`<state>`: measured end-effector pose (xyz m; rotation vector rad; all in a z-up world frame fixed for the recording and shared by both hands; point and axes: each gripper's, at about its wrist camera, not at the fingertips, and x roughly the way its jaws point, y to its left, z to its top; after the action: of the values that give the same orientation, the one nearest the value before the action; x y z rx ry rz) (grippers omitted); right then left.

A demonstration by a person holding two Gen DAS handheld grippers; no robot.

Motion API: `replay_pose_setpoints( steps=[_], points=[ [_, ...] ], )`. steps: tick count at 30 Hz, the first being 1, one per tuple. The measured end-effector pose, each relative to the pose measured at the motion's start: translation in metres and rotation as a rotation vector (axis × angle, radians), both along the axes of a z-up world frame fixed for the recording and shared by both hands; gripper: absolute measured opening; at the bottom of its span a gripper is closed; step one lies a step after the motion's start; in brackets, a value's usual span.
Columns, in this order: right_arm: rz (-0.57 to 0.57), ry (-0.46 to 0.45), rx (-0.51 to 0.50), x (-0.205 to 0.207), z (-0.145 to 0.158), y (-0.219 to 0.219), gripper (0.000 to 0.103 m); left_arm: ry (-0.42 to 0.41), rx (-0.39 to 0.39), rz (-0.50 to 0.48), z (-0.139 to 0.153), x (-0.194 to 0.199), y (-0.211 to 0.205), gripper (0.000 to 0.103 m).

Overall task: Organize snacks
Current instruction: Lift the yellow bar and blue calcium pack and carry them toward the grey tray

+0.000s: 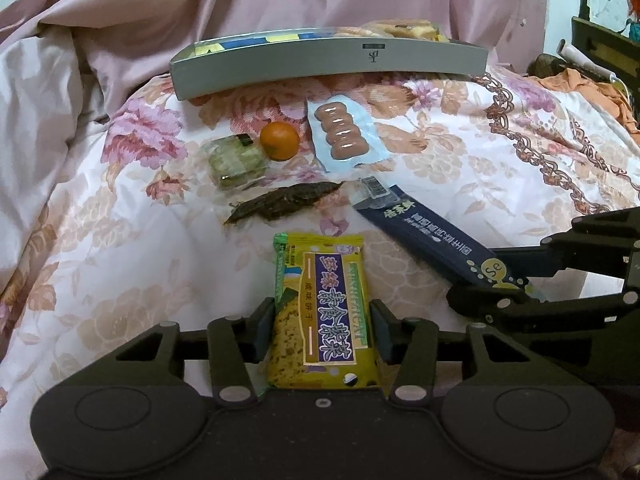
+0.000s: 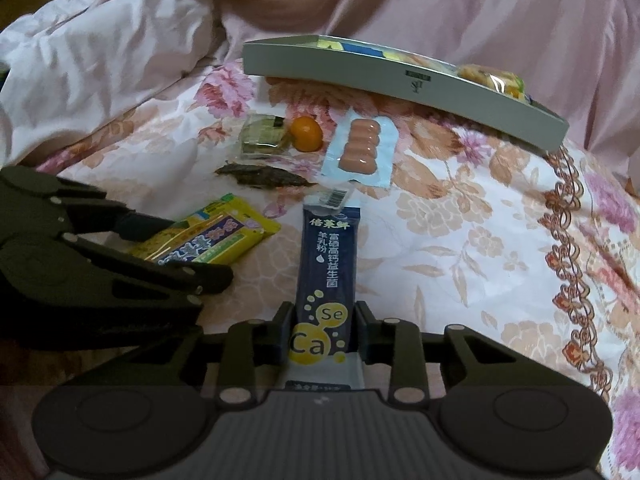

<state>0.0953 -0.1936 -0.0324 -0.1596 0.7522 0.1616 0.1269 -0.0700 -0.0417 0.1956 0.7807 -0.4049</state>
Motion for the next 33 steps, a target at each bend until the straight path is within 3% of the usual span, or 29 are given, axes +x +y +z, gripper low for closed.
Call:
replay_pose_setpoints(
  steps=[9,18,33],
  points=[
    [0.085,-0.077,-0.138,-0.008,0.001,0.016,0.03,-0.035,-0.074,0.029,0.005,-0.003,0.008,0.049],
    [0.127,-0.175,-0.292,-0.016,0.0,0.027,0.03,-0.07,-0.099,0.038,0.008,-0.01,0.01,0.049],
    [0.123,-0.329,-0.43,-0.026,0.007,0.03,0.03,-0.175,-0.181,0.045,0.019,-0.022,0.018,0.049]
  ],
)
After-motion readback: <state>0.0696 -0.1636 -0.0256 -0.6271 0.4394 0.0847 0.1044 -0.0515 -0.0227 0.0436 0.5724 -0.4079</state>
